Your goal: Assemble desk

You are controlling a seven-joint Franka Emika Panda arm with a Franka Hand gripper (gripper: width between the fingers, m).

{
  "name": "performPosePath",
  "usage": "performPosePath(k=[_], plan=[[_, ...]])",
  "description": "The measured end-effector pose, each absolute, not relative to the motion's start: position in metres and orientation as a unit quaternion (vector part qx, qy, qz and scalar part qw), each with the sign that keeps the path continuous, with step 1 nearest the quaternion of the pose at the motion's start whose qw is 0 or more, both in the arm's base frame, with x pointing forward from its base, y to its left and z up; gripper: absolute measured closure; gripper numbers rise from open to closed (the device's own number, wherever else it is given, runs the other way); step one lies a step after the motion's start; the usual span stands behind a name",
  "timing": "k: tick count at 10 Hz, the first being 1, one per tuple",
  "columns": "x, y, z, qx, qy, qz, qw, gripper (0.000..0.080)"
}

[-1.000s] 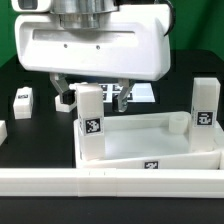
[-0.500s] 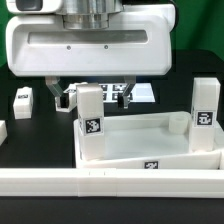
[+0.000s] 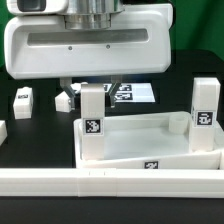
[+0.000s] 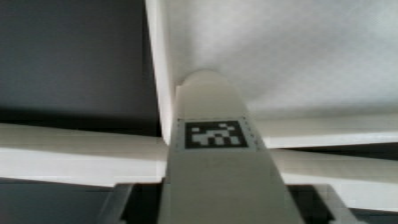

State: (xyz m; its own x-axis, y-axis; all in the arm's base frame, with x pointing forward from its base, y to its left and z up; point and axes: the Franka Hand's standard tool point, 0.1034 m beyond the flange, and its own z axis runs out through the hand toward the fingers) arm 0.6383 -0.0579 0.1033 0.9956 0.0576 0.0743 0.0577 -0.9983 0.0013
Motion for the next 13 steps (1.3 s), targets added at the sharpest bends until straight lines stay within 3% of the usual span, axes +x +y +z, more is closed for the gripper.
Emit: performPosePath(k=[4, 13], plan=[[0.6384, -0.0579, 0.1033, -0.999, -0.010, -0.037, 0.002, 0.0511], [0.6376, -0.0603, 0.1019, -0.923, 0.384, -0.035, 0.022, 0.0509]])
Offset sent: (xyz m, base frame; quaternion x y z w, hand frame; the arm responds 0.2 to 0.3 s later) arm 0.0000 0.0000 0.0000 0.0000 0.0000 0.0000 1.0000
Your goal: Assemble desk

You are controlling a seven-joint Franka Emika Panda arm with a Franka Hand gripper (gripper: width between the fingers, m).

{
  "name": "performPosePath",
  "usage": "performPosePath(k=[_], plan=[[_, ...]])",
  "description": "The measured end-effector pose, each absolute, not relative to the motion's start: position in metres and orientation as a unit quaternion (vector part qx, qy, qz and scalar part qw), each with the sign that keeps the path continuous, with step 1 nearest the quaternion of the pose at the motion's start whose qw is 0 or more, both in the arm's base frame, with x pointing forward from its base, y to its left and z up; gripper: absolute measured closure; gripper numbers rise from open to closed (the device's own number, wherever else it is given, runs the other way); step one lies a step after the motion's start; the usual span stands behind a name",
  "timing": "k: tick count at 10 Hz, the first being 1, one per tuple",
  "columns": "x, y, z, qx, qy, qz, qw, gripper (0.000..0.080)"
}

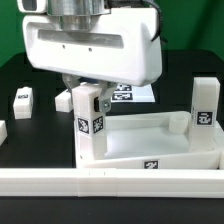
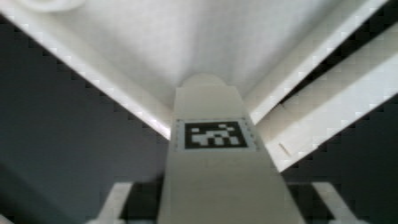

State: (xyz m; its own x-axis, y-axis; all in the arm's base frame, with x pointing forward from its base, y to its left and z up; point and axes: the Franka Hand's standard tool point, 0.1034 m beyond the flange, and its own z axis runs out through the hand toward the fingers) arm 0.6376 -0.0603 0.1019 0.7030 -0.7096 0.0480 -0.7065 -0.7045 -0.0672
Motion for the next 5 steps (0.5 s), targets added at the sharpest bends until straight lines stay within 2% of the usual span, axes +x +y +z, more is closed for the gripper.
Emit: performPosePath(k=[5], plan=[[0.6378, -0.0603, 0.1020, -0.866, 0.498, -0.031, 0.029, 0.0509]])
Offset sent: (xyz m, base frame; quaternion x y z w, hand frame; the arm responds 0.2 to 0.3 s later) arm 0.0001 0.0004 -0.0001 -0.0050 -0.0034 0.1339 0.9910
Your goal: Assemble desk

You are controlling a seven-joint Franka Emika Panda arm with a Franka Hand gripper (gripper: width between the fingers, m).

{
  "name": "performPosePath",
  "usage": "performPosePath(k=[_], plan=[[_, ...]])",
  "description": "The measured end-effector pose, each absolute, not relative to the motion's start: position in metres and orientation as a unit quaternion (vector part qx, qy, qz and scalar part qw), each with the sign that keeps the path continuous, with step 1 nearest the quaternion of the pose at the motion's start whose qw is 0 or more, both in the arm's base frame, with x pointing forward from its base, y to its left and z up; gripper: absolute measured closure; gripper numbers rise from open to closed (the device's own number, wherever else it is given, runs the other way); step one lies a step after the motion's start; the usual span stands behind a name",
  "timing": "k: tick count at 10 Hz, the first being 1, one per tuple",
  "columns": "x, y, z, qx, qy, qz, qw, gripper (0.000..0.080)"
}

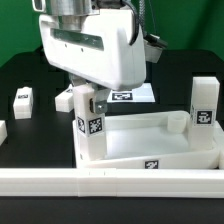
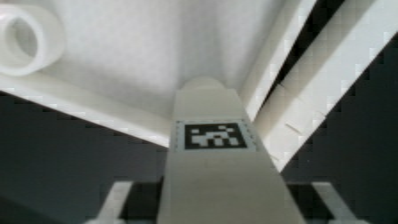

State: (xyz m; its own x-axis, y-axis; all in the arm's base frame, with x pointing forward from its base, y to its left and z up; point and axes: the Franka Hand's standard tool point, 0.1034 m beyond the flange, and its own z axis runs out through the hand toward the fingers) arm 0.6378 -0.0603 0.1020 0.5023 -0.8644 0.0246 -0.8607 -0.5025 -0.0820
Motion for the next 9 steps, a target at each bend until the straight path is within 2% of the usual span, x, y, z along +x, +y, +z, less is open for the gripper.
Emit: performPosePath(k=[1, 2, 3, 4, 9], plan=[[0.6377, -0.0601, 0.1018, -0.870, 0.491, -0.031, 0.029, 0.0509], [0.6377, -0.0600, 0.1017, -0.878, 0.476, -0.032, 0.028, 0.0339], [0.6377, -0.0586, 0.1016, -0.882, 0.470, -0.032, 0.028, 0.0215], [0.6378, -0.0561, 0.1016, -0.890, 0.455, -0.031, 0.027, 0.0170], [0.6380, -0.0558, 0.1010, -0.978, 0.204, -0.038, 0.012, 0.0150]])
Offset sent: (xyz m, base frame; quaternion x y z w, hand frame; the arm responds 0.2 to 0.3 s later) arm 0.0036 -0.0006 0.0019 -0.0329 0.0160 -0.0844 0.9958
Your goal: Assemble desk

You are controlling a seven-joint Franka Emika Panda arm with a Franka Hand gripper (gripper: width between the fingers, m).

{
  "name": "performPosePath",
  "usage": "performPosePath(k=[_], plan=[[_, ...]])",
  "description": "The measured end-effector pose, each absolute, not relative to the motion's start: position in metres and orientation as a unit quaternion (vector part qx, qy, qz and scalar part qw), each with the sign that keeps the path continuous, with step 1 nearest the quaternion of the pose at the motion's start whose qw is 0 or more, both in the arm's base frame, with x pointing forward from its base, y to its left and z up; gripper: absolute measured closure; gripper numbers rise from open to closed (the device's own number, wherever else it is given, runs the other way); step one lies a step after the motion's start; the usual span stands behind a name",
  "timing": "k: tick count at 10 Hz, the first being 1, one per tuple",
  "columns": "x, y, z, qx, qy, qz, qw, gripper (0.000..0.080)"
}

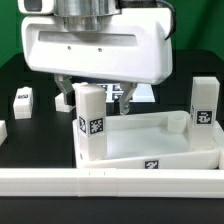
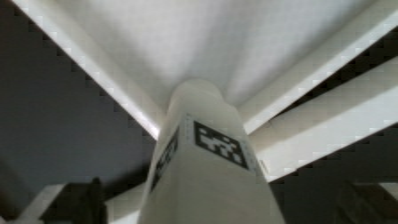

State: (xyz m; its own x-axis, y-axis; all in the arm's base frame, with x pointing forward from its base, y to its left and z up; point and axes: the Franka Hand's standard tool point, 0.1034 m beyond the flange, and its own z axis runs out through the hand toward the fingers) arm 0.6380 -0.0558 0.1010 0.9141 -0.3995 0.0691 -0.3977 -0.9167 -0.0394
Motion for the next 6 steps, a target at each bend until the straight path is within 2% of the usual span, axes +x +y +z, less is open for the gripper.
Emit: performPosePath(k=[6], plan=[[0.6376, -0.0571, 0.1002, -0.999, -0.009, -0.039, 0.003, 0.0150]])
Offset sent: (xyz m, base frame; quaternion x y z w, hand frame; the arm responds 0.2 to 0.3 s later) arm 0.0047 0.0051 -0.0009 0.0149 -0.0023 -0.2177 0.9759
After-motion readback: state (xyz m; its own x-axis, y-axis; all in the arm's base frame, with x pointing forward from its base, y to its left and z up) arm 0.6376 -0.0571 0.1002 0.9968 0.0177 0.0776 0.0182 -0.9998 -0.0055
